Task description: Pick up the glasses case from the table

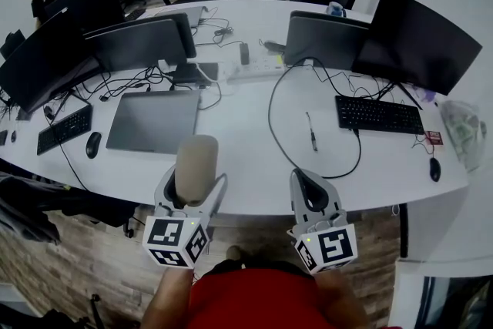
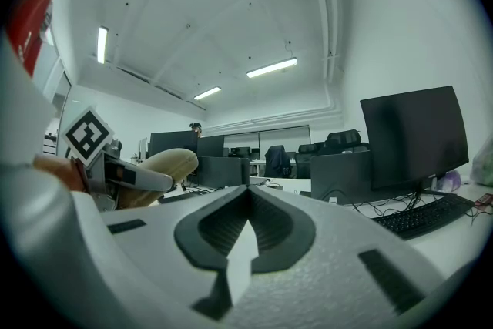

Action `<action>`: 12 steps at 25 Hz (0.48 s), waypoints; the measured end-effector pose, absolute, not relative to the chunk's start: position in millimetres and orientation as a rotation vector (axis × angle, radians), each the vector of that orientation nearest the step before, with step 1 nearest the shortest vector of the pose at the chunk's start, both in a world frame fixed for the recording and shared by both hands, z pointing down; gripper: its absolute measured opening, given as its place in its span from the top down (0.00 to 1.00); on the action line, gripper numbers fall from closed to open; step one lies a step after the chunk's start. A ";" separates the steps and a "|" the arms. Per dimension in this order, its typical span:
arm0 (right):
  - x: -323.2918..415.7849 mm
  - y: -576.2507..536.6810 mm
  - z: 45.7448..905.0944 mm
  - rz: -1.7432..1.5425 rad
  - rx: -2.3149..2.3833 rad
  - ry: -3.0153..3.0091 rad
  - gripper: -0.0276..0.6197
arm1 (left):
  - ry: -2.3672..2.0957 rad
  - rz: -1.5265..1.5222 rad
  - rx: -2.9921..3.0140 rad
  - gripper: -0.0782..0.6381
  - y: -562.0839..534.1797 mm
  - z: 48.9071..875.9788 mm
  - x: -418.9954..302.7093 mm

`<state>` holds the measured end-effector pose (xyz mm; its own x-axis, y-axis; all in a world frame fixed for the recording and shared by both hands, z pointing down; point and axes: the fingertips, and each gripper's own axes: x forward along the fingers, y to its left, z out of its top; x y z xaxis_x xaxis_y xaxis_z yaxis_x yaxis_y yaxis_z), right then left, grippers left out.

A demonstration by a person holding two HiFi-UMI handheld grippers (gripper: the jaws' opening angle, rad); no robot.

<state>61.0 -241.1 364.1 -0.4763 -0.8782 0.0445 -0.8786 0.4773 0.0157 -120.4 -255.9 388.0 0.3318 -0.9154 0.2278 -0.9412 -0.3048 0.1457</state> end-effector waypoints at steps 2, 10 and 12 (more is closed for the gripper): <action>60.6 -241.6 365.3 0.015 1.583 -2.657 0.95 | -1.677 0.148 2.349 0.31 -256.4 388.1 -120.6; 61.3 -242.3 363.9 0.014 1.583 -2.659 0.95 | -1.682 0.150 2.351 0.31 -256.1 386.5 -119.4; 61.2 -242.2 363.5 0.015 1.583 -2.661 0.95 | -1.682 0.151 2.350 0.31 -255.9 386.4 -119.4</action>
